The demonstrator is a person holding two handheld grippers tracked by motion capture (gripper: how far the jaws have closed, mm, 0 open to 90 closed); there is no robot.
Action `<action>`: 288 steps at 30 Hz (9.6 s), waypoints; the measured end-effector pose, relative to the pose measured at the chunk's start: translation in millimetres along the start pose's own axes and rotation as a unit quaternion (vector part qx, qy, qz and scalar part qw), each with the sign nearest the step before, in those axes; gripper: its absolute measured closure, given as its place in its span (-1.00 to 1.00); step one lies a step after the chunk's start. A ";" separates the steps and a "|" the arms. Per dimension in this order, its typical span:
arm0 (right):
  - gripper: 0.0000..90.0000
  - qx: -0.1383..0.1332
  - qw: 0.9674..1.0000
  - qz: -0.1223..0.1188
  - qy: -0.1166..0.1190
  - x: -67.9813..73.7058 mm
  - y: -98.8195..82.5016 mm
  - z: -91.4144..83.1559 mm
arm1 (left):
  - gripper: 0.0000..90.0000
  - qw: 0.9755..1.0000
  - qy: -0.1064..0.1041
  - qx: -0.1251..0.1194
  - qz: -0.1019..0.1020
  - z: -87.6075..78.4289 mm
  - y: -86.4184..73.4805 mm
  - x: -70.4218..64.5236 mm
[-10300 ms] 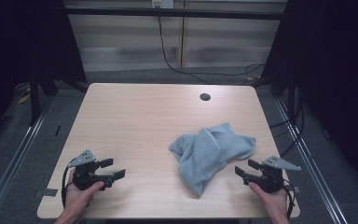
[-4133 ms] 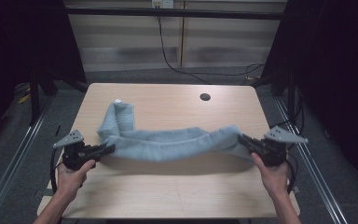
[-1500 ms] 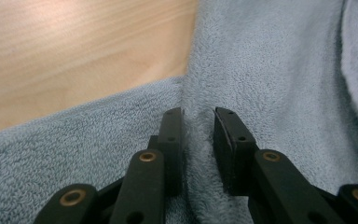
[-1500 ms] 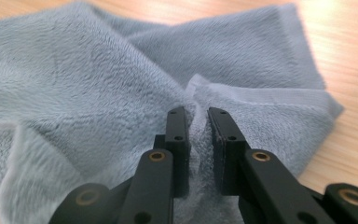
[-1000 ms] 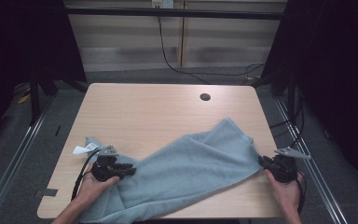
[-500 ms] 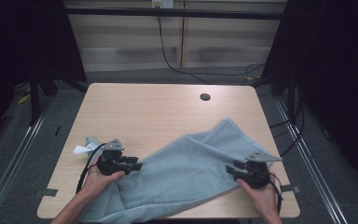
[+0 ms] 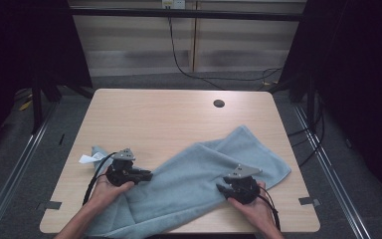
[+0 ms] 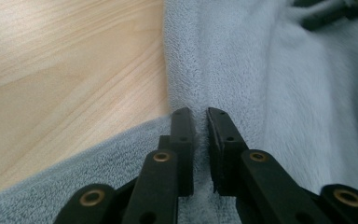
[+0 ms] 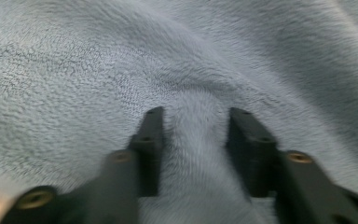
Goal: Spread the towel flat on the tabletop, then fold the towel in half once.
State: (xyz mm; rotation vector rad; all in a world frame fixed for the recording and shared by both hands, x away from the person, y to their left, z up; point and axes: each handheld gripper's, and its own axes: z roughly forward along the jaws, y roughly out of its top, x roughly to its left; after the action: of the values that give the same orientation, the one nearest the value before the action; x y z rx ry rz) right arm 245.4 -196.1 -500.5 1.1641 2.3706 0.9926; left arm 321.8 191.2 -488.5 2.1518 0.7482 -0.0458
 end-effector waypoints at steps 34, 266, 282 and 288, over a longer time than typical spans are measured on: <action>0.23 -0.053 0.997 0.009 0.058 -8.4 87.5 40.3 | 0.53 0.999 -0.001 -0.031 -0.020 -21.3 -0.2 0.2; 0.05 -0.030 0.998 0.045 0.033 -61.7 27.9 -0.2 | 0.06 0.997 0.063 -0.036 -0.016 -12.2 0.0 22.6; 0.54 -0.009 0.999 0.030 -0.013 -77.6 33.5 37.0 | -0.22 0.994 0.108 -0.020 -0.027 6.6 6.9 58.1; 0.84 -0.015 0.999 0.032 0.010 -76.5 32.4 37.1 | -0.24 0.994 0.110 -0.019 -0.007 11.2 7.9 53.4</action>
State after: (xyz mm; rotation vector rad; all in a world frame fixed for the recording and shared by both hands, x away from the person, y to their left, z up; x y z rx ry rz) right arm 331.3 -225.9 -505.3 1.2320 2.3384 1.0609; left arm 372.2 205.8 -505.2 2.1376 0.8835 0.1984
